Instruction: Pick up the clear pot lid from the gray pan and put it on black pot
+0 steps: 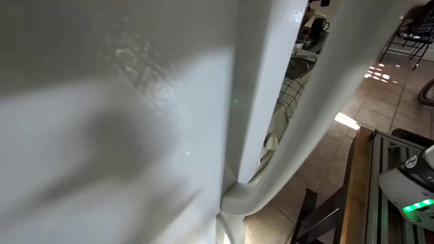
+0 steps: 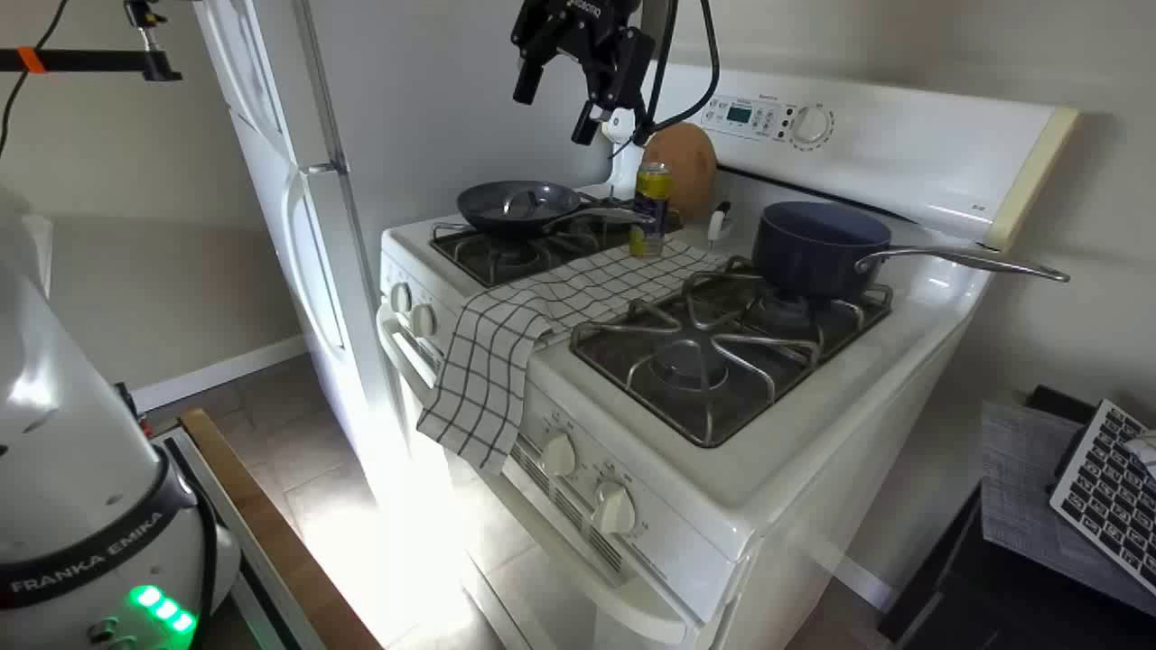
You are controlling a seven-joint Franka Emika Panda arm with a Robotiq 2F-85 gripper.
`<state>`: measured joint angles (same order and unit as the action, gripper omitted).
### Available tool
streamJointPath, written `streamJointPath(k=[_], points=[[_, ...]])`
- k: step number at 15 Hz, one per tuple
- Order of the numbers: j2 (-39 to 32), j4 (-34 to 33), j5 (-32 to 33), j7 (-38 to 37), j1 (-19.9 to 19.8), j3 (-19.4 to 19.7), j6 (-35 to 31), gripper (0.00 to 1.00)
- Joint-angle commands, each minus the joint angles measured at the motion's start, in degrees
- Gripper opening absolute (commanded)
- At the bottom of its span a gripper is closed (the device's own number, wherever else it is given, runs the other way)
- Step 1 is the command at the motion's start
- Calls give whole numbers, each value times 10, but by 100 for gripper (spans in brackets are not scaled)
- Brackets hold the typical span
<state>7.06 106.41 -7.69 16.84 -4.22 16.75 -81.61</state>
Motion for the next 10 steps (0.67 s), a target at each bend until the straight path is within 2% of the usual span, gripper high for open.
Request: streamJointPath(k=[1, 9, 10], points=[[-2, -2, -2, 2, -20, -18, 2, 100], [4, 18, -74, 21, 11, -89, -83, 100], [6, 26, -103, 26, 16, -95, -101, 100]])
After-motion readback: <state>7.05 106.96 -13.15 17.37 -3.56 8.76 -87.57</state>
